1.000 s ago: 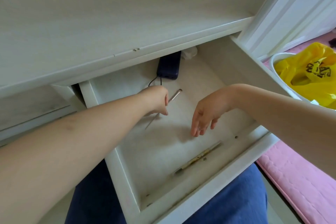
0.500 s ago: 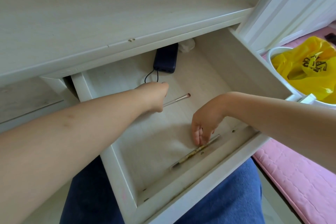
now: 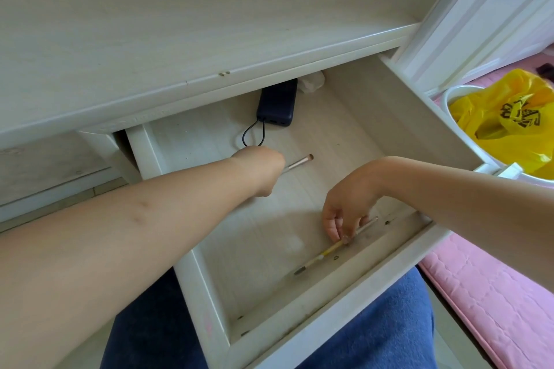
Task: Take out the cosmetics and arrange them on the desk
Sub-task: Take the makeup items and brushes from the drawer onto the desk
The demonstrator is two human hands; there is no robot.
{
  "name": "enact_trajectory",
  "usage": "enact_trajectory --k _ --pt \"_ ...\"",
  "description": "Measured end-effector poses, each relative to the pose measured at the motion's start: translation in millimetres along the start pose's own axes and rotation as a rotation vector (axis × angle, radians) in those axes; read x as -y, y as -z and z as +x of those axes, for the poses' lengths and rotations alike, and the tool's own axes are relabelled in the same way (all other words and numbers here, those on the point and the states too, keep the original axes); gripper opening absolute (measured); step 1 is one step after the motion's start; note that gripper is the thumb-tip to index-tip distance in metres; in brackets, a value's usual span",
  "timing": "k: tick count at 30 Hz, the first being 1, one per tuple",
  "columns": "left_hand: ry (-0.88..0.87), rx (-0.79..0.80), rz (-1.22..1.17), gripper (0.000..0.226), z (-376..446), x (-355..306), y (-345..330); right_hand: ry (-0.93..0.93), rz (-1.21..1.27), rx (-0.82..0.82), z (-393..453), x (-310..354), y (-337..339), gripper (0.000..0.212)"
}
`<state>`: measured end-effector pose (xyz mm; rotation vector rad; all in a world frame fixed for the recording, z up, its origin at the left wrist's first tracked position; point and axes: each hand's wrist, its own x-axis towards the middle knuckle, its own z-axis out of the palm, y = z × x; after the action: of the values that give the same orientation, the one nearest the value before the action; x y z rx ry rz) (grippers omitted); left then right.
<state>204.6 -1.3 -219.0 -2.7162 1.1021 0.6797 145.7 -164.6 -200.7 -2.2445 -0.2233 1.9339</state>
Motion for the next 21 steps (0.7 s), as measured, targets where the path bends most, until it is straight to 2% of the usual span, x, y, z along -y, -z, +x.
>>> enact_trajectory --k 6,10,15,21 --pt "0.024 0.014 -0.173 0.002 -3.8 7.8 7.7 0.051 0.059 -0.085 -18.4 -5.4 2.6 0.017" --pt "0.041 -0.016 -0.391 0.02 -15.4 13.1 20.4 0.092 0.163 -0.232 -37.6 -11.8 6.1 0.022" --pt "0.035 -0.119 -0.828 0.018 -46.9 18.4 45.7 0.239 0.434 -0.347 -66.9 -11.8 2.1 0.022" --pt "0.013 -0.315 -1.298 0.014 -89.8 31.4 85.2 0.523 0.671 -0.455 -106.0 18.1 10.5 0.02"
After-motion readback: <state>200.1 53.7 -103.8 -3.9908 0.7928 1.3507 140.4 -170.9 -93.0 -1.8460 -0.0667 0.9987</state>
